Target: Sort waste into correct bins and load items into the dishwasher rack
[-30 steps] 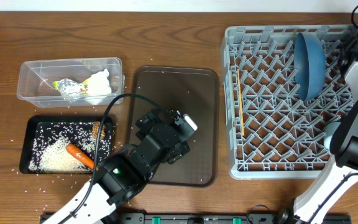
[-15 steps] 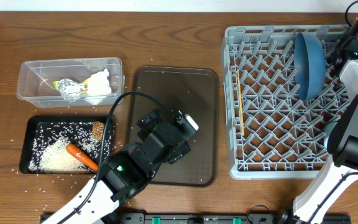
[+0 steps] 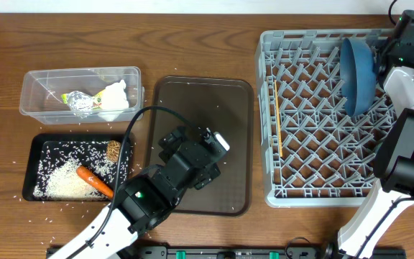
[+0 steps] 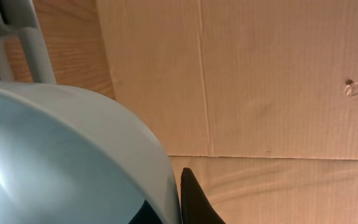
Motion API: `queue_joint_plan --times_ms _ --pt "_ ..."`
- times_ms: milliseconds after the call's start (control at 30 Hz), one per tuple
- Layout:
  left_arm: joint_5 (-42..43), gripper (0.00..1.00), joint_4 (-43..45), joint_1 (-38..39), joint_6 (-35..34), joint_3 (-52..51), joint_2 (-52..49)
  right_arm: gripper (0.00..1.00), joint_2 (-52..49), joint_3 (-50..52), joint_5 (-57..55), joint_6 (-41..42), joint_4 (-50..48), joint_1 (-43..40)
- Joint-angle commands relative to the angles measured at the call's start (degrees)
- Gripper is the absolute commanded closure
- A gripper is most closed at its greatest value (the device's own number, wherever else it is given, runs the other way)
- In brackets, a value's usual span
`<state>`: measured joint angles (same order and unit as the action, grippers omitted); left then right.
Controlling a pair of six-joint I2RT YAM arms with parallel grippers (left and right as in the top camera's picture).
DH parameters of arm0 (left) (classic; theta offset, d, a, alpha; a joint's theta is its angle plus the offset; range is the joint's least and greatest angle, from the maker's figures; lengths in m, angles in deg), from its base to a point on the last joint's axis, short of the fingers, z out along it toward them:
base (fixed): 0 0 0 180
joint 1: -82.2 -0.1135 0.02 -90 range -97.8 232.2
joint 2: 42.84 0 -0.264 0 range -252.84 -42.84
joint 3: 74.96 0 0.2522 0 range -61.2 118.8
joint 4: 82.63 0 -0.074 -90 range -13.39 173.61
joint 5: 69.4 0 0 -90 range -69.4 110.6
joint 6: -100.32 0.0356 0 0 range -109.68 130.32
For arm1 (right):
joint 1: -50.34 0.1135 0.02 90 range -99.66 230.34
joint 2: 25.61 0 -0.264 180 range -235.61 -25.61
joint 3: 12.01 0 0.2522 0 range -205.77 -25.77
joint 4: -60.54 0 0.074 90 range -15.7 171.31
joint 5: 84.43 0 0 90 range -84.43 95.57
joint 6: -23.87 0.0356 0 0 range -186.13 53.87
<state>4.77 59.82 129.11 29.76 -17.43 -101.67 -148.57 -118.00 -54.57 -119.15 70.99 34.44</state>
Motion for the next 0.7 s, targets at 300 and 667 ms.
queue_joint_plan --times_ms 300,667 --pt "-0.8 0.02 0.0 -0.3 -0.7 1.0 -0.3 0.99 15.6 -0.3 8.7 13.3 12.1 0.0" --pt "-0.8 0.02 0.0 -0.3 -0.7 1.0 -0.3 0.99 30.9 -0.3 14.5 25.2 20.1 10.3"
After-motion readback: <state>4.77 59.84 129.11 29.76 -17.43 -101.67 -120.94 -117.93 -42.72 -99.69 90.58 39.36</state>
